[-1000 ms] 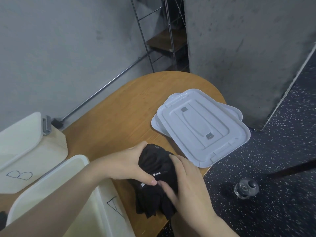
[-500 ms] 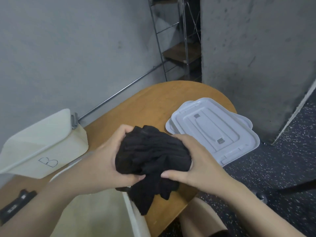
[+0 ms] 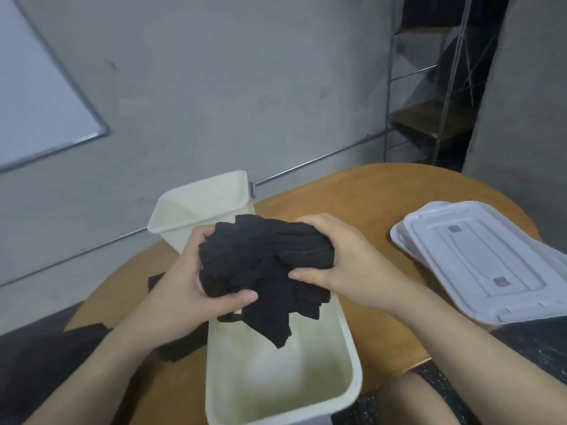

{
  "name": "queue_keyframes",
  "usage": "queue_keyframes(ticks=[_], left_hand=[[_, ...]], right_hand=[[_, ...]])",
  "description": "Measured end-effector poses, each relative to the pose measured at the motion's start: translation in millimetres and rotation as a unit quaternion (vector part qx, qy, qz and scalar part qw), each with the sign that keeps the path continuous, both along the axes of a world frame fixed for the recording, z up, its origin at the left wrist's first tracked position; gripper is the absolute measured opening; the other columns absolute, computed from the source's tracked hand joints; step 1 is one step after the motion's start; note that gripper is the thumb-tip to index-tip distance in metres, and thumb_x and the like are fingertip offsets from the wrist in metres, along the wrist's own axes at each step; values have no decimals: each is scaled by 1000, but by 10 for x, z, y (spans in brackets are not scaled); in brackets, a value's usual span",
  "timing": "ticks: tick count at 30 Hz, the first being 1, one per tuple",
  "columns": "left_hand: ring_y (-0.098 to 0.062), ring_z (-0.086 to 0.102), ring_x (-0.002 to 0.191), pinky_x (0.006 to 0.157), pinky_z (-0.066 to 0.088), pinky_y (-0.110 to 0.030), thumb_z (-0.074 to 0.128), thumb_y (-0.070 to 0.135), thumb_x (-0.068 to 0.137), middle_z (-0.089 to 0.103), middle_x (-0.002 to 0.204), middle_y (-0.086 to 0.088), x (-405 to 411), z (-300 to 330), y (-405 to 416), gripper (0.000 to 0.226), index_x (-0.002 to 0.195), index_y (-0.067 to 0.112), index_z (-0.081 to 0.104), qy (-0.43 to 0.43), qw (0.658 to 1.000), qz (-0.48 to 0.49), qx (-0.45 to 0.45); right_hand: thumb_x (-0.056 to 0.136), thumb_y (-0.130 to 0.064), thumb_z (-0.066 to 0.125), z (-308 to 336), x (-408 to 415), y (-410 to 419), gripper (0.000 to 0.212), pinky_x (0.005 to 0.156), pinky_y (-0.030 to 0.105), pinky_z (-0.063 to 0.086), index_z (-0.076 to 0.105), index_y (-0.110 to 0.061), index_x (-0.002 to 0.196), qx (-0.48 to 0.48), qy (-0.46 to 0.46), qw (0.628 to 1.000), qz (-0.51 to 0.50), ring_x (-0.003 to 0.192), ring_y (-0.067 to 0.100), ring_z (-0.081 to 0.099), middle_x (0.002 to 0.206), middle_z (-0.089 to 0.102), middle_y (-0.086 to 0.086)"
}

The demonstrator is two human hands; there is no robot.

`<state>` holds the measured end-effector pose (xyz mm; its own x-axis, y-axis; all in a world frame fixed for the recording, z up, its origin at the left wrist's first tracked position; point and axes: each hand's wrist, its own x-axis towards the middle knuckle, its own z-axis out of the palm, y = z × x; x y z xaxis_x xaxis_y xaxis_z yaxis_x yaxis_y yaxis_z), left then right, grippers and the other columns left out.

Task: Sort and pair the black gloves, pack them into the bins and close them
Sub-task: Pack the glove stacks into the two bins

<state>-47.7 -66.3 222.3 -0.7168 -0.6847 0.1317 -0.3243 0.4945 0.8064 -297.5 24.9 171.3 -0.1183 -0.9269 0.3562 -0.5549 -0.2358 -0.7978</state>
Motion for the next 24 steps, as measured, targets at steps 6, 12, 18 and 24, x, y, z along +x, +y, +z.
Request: queue_keyframes(ticks=[6, 12, 18, 24], left_hand=[[-11, 69, 116, 99, 55, -26, 94, 38, 72, 72, 125, 14, 196, -353, -237, 98, 142, 54, 27, -31, 998, 12, 48], [-17, 63, 127, 110, 48, -49, 97, 52, 61, 67, 133, 10, 181, -592, -438, 102, 143, 51, 37, -59, 996, 7, 68], [-17, 51, 133, 108, 47, -48, 92, 61, 59, 63, 126, 16, 163, -733, -605, 78, 125, 50, 53, -121, 991, 28, 40], [3, 41, 122, 127, -4, -37, 75, 76, 63, 55, 114, 15, 87, -852, -618, 60, 105, 36, 58, -244, 964, -9, -105]], right_hand=[[78, -28, 90, -154, 97, -300, 57, 93, 34, 55, 61, -36, 126, 89, 28, 995, 42, 107, 1, 63, 115, 65, -17], [76, -41, 89, -252, 36, -433, 63, 95, 40, 53, 58, -35, 130, 136, 112, 984, 35, 108, 10, 62, 115, 64, -16], [78, -61, 78, -299, 18, -529, 69, 97, 27, 34, 48, -40, 137, 155, 270, 950, 30, 113, 17, 53, 114, 54, -27], [83, -63, 73, -348, 97, -553, 74, 94, 7, 1, 41, -35, 144, 148, 386, 908, 68, 129, 23, 46, 129, 60, -7]])
